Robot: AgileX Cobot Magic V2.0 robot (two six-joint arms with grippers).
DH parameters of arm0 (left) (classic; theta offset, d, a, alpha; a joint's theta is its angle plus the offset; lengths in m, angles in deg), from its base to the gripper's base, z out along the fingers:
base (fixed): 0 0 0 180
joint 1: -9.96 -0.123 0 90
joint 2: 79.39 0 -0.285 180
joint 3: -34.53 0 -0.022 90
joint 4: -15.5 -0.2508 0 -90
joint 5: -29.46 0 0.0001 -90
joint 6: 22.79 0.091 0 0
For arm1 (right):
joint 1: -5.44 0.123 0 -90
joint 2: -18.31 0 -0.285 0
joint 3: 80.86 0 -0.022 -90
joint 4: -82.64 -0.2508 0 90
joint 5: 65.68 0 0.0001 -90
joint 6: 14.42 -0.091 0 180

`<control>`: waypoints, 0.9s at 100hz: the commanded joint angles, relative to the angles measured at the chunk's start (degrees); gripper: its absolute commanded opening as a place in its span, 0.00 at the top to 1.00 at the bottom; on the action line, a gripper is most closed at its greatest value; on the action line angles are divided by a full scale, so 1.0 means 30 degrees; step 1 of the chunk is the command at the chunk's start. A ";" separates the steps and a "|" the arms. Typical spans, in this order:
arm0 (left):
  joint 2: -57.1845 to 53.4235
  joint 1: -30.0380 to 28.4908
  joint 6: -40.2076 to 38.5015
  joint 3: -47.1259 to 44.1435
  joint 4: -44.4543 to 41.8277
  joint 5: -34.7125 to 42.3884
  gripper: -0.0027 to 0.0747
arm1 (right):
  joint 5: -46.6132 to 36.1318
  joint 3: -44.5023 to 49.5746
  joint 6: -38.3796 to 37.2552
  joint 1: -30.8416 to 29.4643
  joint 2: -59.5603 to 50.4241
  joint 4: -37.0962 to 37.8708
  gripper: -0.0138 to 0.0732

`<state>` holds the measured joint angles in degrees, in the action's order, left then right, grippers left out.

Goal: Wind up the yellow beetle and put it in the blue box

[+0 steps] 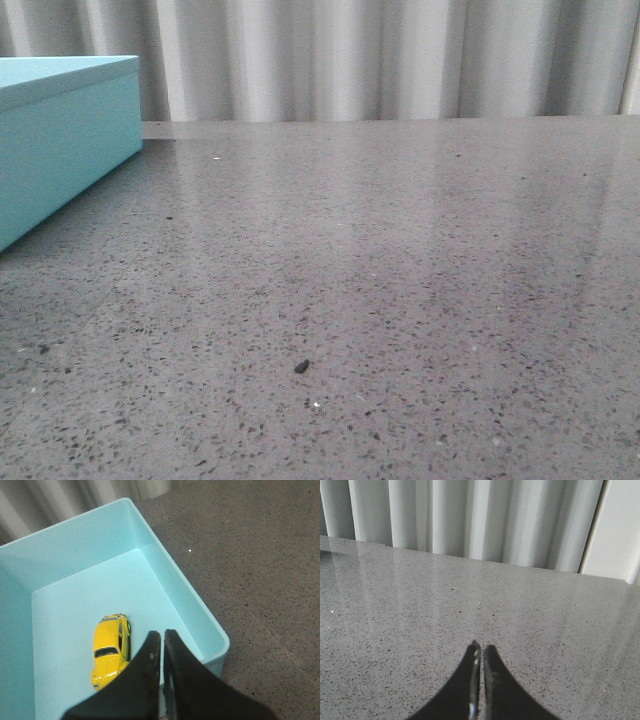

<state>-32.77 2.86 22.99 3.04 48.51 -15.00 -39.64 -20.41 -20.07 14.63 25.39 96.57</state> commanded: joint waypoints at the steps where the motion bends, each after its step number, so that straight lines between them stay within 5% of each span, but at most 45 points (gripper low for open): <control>1: -0.1482 0.0216 0.0110 -0.0553 0.0977 0.1671 0.99 | -0.1907 -0.0445 0.0090 -0.0065 -0.0244 0.0352 0.89; 19: -0.4280 0.1625 0.0151 -0.3397 0.2270 0.4199 0.99 | -0.1601 -0.0445 0.0090 -0.0065 -0.0244 0.0352 0.89; 44: -0.7947 0.3973 0.0151 -0.5977 0.2899 0.4230 0.99 | -0.0110 -0.0445 0.0090 -0.0065 -0.0244 0.0352 0.89; 90: -1.0389 0.5321 0.0151 -0.6692 0.3035 0.4184 0.99 | -0.0024 -0.0445 0.0090 -0.0065 -0.0244 0.0352 0.89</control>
<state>-64.59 18.37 23.65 -18.42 55.31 -6.08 -35.79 -20.41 -20.07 14.63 25.39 96.61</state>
